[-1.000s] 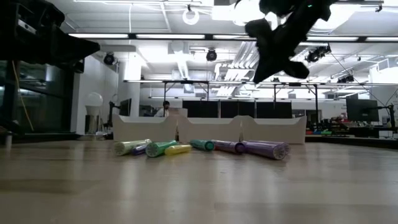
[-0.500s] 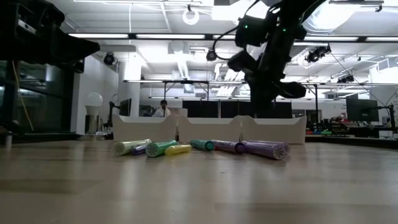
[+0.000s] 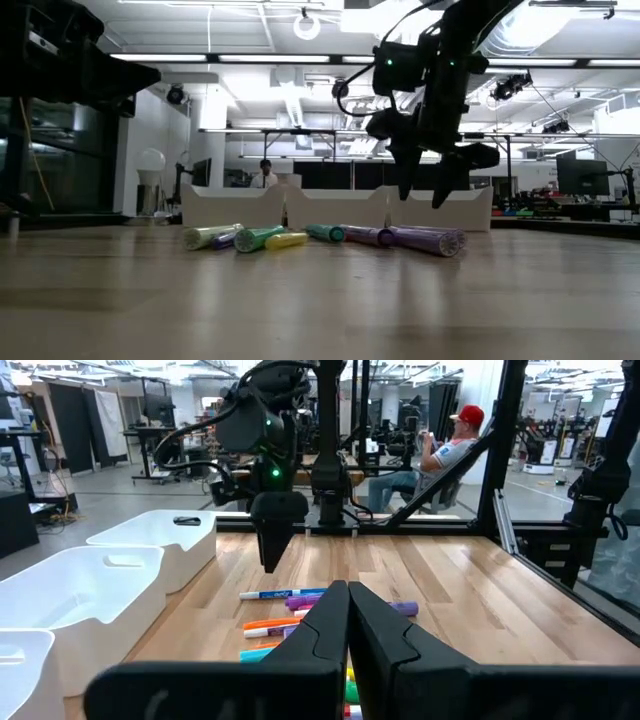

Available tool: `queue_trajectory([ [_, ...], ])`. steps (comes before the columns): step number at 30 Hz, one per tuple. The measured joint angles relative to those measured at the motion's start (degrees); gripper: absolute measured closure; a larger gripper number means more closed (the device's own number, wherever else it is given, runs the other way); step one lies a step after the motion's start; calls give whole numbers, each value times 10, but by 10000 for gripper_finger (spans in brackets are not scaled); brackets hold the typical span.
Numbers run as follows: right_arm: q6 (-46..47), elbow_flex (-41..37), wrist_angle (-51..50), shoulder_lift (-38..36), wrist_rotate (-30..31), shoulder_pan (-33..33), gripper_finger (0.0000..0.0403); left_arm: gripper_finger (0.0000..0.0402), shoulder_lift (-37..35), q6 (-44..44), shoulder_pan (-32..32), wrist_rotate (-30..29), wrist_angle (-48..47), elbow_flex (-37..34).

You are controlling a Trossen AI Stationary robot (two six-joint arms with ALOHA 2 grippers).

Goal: Pick & Place Markers
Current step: Put the blue marker pen into the right white bin

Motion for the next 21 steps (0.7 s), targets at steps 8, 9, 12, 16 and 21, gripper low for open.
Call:
queue_trajectory([
  [8, -7, 6, -1, 21, -17, 0, 151, 401, 0, 0, 0, 0, 0, 0],
  [9, -12, 10, -3, 22, -16, 0, 151, 401, 0, 0, 0, 0, 0, 0],
  [12, -23, 25, -17, 22, -4, -1, 151, 401, 0, 0, 0, 0, 0, 0],
  [16, -35, 37, -52, 22, 11, -7, 151, 401, 0, 0, 0, 0, 0, 0],
  [21, -37, 55, -69, 47, 9, -8, 151, 401, 0, 0, 0, 0, 0, 0],
])
